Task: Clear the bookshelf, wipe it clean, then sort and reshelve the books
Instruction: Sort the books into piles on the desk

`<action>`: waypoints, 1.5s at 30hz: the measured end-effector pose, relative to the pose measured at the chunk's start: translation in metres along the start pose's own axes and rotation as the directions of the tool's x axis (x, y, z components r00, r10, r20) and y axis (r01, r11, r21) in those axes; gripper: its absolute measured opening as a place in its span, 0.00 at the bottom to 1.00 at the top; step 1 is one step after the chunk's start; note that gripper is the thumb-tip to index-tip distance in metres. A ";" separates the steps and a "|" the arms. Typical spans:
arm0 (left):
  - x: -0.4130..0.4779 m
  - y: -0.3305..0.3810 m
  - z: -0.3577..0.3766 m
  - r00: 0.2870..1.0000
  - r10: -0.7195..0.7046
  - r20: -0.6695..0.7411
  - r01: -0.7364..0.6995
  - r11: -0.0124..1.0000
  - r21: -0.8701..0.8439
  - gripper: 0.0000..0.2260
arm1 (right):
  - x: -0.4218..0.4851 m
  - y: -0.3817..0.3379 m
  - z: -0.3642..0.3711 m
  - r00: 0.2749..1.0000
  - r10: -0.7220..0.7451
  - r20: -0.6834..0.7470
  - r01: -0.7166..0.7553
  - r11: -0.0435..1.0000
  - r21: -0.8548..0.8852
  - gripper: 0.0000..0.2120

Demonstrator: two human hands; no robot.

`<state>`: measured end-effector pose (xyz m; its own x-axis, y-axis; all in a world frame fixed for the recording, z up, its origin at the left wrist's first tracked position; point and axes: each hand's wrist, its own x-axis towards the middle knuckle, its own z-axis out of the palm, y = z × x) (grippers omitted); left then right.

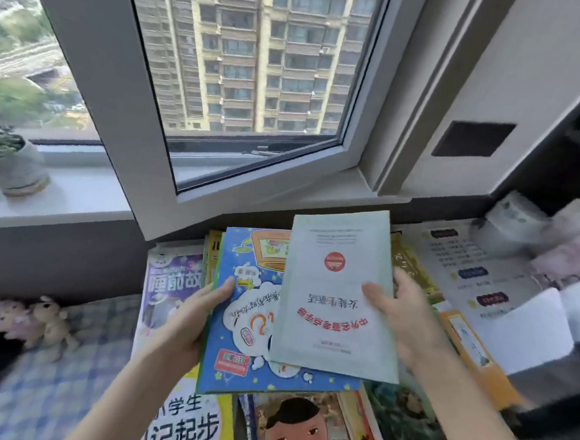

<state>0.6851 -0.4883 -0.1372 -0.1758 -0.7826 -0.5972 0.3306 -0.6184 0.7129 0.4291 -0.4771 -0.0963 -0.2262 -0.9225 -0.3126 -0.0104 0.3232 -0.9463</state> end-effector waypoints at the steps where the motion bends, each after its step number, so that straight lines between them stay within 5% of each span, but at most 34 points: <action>1: 0.003 0.001 0.005 1.000 0.018 0.006 -0.018 1.000 0.023 0.11 | -0.001 -0.004 -0.019 0.998 -0.013 -0.064 0.012 1.000 -0.016 0.08; 5: 0.010 0.003 0.020 0.998 0.046 0.045 -0.049 0.996 0.069 0.05 | -0.010 0.003 -0.100 0.981 0.088 -0.171 -0.106 0.990 -0.097 0.08; 8: 0.012 0.006 0.027 0.998 0.043 0.053 -0.047 0.996 0.079 0.06 | -0.016 0.030 -0.130 0.965 0.178 -0.193 -0.234 0.915 -0.328 0.09; 11: 0.018 0.008 0.029 0.997 0.066 0.046 -0.069 0.995 0.072 0.08 | -0.009 0.048 -0.127 0.961 0.048 -0.273 -0.250 0.572 -0.781 0.14; 13: 0.019 0.009 0.033 0.995 0.080 0.065 -0.085 0.994 0.074 0.11 | -0.010 0.041 -0.116 0.943 -0.165 -0.288 -0.217 0.348 -0.912 0.24; 15: 0.019 0.010 0.039 0.990 0.078 0.118 -0.089 0.992 0.089 0.22 | -0.013 0.031 -0.096 0.939 -0.276 -0.205 -0.054 0.470 -0.881 0.26; 17: 0.019 0.007 0.048 0.986 0.073 0.151 -0.088 0.992 0.092 0.26 | -0.015 0.022 -0.072 0.992 -0.095 -0.088 0.007 0.723 -0.691 0.29; 19: 0.018 0.004 0.058 0.985 0.068 0.159 -0.082 0.993 0.084 0.28 | -0.016 0.020 -0.054 0.991 0.103 0.081 -0.039 0.825 -0.564 0.31; 21: 0.017 0.002 0.065 0.986 0.074 0.149 -0.084 0.994 0.064 0.30 | -0.016 0.018 -0.047 0.981 0.099 0.167 -0.007 0.876 -0.482 0.21; 24: 0.017 0.002 0.065 0.990 0.085 0.108 -0.094 0.993 0.075 0.31 | -0.015 0.015 -0.046 0.990 -0.009 0.142 0.070 0.903 -0.425 0.09; 30: 0.020 -0.002 0.057 0.992 0.118 -0.045 -0.114 0.990 0.085 0.27 | -0.005 0.007 -0.029 0.973 -0.210 0.100 0.229 0.784 -0.577 0.10; 34: 0.020 0.001 0.053 0.965 0.188 -0.182 -0.198 0.980 -0.036 0.16 | 0.019 -0.020 -0.028 0.920 -0.385 0.072 0.369 0.792 -0.486 0.09; 37: 0.016 0.010 0.036 0.916 0.272 -0.295 -0.300 0.952 -0.056 0.13 | 0.043 -0.059 -0.048 0.740 -0.673 0.008 0.568 0.618 -0.543 0.07; 41: 0.010 0.020 0.008 0.853 0.330 -0.405 -0.344 0.938 0.040 0.16 | 0.071 -0.105 -0.070 0.408 -0.892 0.195 0.673 0.149 -0.724 0.12; 45: 0.007 0.025 -0.005 0.824 0.362 -0.436 -0.320 0.932 0.168 0.12 | 0.107 -0.128 -0.073 0.406 -0.798 0.444 0.702 -0.038 -0.711 0.15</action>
<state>0.6973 -0.5087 -0.1252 0.3789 -0.8371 -0.3946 0.2090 -0.3379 0.9177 0.3349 -0.6021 -0.0024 0.3493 -0.7264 0.5919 -0.8508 -0.5106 -0.1245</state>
